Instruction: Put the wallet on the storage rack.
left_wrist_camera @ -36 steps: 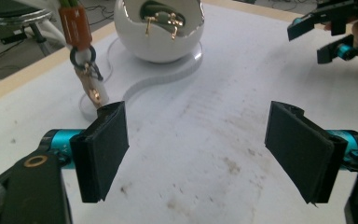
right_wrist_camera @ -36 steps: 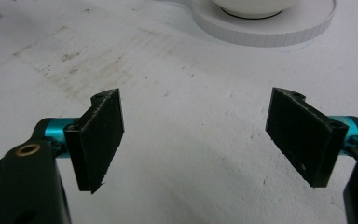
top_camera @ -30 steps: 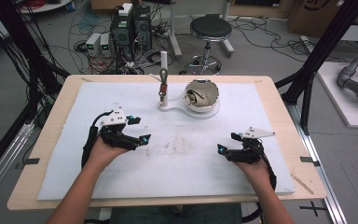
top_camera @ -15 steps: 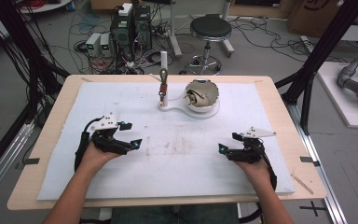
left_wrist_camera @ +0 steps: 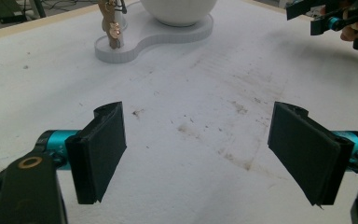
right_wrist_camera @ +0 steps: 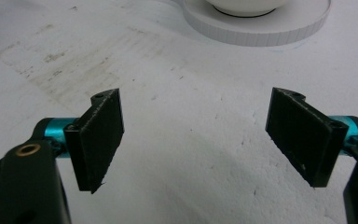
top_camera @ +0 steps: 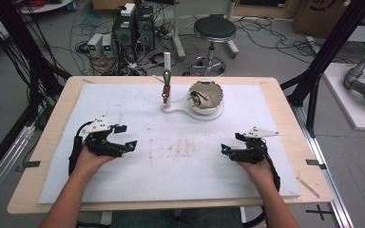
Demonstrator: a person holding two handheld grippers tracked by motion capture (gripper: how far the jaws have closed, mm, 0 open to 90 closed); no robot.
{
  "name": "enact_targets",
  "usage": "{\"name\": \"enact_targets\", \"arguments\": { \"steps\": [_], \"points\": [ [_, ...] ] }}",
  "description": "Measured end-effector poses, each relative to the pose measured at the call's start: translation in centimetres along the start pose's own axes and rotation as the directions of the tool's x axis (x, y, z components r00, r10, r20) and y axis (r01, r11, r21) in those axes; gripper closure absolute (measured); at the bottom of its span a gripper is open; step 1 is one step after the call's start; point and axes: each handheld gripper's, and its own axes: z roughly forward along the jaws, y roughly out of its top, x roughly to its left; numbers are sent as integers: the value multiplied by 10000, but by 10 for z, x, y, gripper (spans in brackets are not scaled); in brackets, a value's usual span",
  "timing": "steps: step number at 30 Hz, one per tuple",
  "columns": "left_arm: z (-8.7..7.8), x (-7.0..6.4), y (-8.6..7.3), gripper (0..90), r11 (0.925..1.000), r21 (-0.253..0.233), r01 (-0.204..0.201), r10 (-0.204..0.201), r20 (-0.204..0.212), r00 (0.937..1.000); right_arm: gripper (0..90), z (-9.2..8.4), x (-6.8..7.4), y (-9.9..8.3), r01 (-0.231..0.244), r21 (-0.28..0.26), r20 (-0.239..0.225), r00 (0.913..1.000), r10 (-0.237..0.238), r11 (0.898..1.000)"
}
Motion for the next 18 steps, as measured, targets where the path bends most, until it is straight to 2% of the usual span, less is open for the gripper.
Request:
{"name": "enact_targets", "arguments": {
  "steps": [18],
  "points": [
    [2,2,-1,192,9998,177,56,-56,-8,10000,197,-1,0,0,28,7,29,10000,-28,10000]
  ]
}}
